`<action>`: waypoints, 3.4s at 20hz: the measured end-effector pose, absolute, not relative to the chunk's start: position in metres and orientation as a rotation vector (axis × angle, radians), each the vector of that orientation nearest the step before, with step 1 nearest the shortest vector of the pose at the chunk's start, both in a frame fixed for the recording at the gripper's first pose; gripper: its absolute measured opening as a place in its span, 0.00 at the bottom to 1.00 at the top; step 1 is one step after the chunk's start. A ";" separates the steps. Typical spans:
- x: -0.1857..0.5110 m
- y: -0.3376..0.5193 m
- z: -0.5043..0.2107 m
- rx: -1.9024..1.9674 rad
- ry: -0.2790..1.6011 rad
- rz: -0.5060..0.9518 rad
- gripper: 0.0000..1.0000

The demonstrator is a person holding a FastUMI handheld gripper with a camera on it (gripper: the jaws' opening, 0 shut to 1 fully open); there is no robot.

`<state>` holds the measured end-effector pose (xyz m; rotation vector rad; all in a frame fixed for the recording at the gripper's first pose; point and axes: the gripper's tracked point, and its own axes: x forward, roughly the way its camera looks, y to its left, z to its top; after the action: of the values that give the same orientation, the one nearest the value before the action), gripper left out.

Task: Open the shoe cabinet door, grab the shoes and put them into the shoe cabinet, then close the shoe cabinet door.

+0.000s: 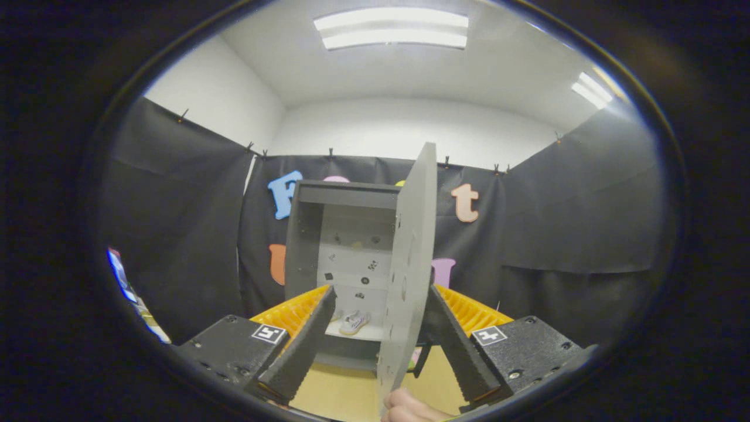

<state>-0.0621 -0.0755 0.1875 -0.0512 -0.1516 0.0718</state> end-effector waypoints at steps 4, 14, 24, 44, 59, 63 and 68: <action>-0.088 -0.130 0.175 0.009 -0.152 0.011 1.00; -0.066 -0.249 0.114 0.017 -0.098 -0.040 1.00; 0.032 -0.308 0.028 0.050 0.033 0.027 1.00; 0.080 -0.097 0.008 0.046 0.109 0.250 0.93; 0.132 0.032 -0.017 0.059 0.098 0.223 0.93; 0.154 0.085 -0.027 0.066 0.117 0.258 0.94; 0.196 0.140 -0.028 0.037 0.064 0.210 0.94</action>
<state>0.1963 0.1403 -0.0284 0.0365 0.0640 0.2104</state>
